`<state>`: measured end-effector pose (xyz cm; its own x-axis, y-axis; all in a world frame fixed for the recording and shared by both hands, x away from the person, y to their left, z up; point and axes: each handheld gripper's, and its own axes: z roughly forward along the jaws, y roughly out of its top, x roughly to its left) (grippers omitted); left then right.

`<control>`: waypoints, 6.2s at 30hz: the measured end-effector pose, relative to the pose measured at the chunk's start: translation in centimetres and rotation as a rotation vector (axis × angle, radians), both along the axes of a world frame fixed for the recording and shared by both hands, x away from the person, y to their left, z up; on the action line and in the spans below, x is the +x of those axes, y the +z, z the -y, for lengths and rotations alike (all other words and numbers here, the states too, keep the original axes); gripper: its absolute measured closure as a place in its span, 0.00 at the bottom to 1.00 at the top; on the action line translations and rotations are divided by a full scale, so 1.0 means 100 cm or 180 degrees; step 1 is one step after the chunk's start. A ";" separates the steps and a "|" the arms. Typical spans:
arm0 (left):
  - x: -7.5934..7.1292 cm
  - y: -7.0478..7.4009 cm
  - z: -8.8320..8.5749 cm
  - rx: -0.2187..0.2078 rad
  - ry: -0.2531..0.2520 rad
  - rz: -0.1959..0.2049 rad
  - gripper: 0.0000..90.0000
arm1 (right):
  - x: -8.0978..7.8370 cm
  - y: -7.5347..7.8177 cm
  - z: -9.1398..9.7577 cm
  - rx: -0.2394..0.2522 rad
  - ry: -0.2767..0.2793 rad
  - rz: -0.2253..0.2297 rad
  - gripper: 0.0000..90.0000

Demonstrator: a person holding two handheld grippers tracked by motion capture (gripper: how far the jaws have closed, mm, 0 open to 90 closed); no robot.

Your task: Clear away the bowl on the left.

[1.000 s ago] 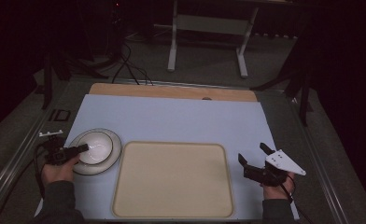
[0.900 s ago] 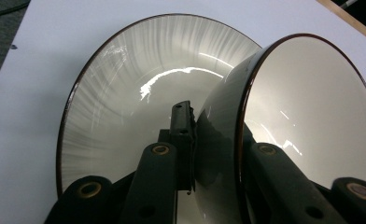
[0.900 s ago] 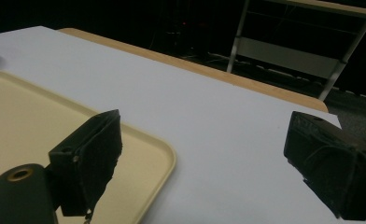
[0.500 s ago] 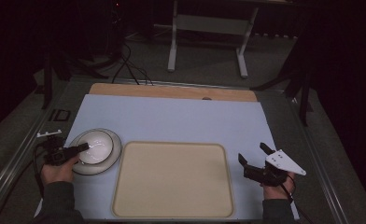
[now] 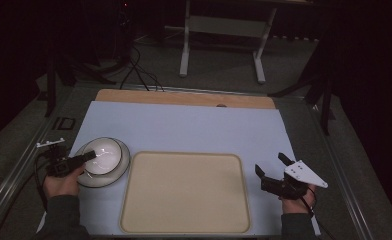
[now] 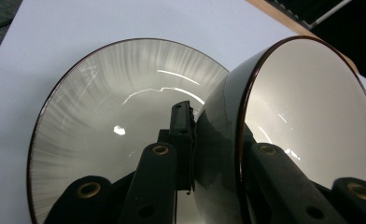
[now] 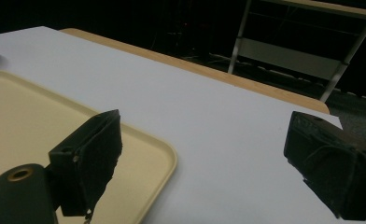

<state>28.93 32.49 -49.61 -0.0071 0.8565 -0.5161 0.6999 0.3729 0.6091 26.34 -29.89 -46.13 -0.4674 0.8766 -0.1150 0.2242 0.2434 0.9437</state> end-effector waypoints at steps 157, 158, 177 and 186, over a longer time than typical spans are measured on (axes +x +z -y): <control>-0.001 0.028 0.137 -0.0057 -0.1198 0.0308 0.86 | 0.000 0.001 0.000 0.0001 0.0006 0.0037 0.12; -0.001 0.028 0.138 -0.0048 -0.1211 0.0302 0.86 | 0.000 0.001 0.000 0.0003 0.0006 0.0036 0.12; -0.001 0.025 0.151 -0.0089 -0.1299 0.0294 0.86 | 0.000 0.001 0.000 0.0003 0.0014 0.0036 0.12; -0.002 0.022 0.159 -0.0080 -0.1361 0.0265 0.86 | 0.000 0.001 0.000 -0.0003 0.0013 0.0043 0.12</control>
<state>28.77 16.60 -47.45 0.3881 0.7605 -0.5206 0.7435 0.0754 0.6644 26.29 -29.91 -46.02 -0.4693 0.8746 -0.1222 0.2105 0.2451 0.9464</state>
